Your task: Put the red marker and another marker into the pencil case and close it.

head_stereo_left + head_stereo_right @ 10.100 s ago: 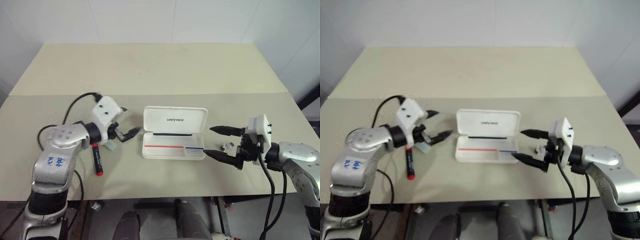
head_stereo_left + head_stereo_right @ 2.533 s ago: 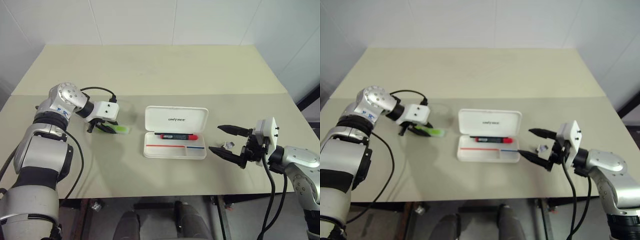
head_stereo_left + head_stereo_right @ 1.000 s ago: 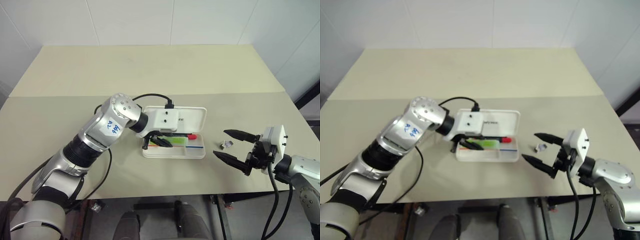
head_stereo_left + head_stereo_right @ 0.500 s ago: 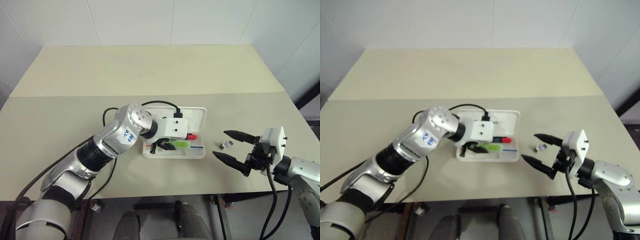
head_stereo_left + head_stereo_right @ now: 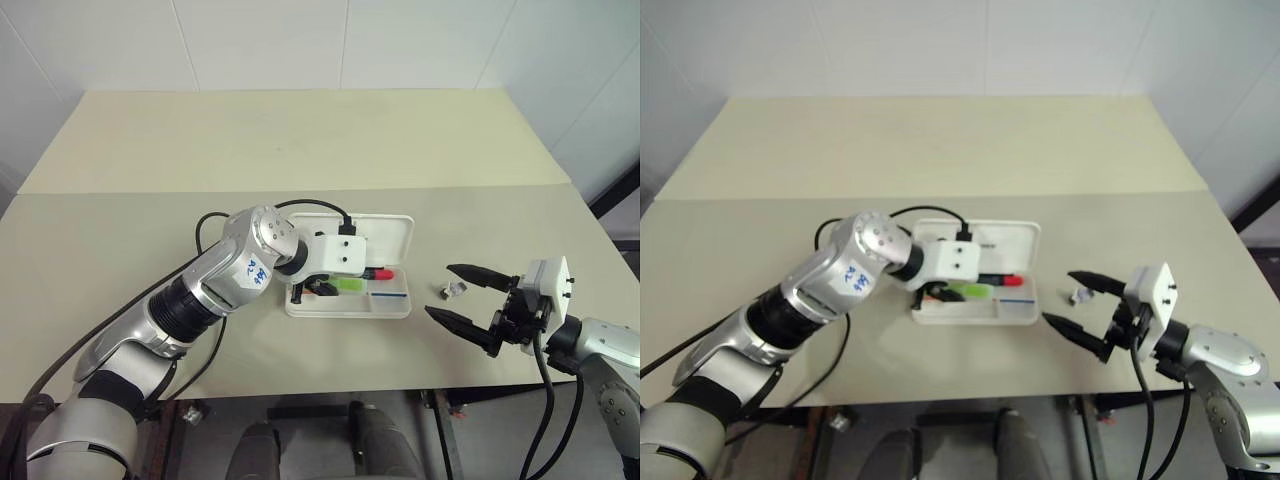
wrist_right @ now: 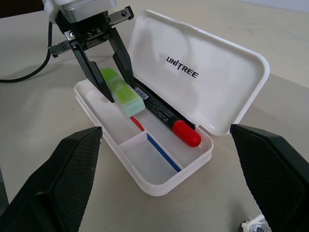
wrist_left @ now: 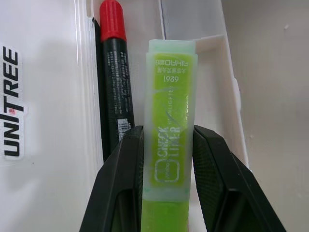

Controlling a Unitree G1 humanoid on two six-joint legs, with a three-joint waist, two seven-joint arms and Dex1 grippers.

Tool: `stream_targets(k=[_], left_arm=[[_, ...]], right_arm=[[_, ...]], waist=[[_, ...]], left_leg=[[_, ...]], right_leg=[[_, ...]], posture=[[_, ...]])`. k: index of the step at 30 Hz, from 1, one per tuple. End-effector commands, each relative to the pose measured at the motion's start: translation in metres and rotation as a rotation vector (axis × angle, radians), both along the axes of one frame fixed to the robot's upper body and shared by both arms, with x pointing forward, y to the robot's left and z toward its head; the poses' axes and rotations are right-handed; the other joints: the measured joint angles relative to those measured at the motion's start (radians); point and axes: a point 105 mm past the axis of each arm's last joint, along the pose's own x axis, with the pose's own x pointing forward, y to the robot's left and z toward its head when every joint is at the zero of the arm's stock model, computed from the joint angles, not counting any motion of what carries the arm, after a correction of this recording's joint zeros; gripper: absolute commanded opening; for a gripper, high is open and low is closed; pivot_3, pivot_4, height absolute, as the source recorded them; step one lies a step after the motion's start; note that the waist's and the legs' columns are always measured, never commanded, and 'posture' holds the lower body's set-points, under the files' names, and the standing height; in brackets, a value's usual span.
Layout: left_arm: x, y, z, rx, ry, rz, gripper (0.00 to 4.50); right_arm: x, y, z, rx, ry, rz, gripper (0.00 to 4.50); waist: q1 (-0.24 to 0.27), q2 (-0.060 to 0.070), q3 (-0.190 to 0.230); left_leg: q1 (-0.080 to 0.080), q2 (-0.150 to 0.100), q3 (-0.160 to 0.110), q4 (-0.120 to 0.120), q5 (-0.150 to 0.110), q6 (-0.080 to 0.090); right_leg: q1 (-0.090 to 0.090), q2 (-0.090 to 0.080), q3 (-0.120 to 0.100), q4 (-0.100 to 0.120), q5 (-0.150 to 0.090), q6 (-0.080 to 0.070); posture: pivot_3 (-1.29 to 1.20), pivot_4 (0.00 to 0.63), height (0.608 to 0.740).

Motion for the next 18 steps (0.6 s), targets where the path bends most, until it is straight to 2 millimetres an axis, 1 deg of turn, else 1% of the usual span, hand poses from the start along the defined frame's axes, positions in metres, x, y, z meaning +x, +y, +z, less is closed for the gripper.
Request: stream_targets(k=[1,4,11,18], left_arm=[[-0.009,-0.003,0.007,-0.011,0.006,-0.018,1.10],[-0.016,-0.004,0.008,-0.017,0.032,-0.017,1.10],[-0.024,-0.004,0.009,-0.013,0.073,-0.003,1.10],[-0.020,-0.003,0.006,-0.002,0.073,0.032,1.10]], right_arm=[[-0.003,0.002,0.014,0.007,-0.061,0.032,4.50],[-0.004,0.002,0.012,-0.007,-0.056,0.050,4.50],[-0.002,0.000,0.010,-0.016,-0.052,0.050,4.50],[-0.001,0.000,0.009,-0.019,-0.049,0.043,4.50]], waist=[[0.000,0.000,0.000],[0.000,0.000,0.000],[-0.001,0.000,0.000],[-0.001,0.000,0.000]], left_leg=[[0.000,0.000,0.000,0.000,0.000,0.000],[0.000,0.000,0.000,0.000,0.000,0.000],[0.000,0.000,0.000,0.000,0.000,0.000],[0.000,0.000,0.000,0.001,0.000,0.000]], right_leg=[[0.000,0.000,0.000,0.000,0.000,0.000],[0.000,0.000,0.000,0.000,0.000,0.000],[0.000,0.000,0.000,0.000,0.000,0.000],[0.000,0.000,0.000,0.000,0.000,0.000]], posture=[[0.00,0.150,0.740],[0.00,0.150,0.740],[0.00,0.150,0.740],[0.00,0.150,0.740]])
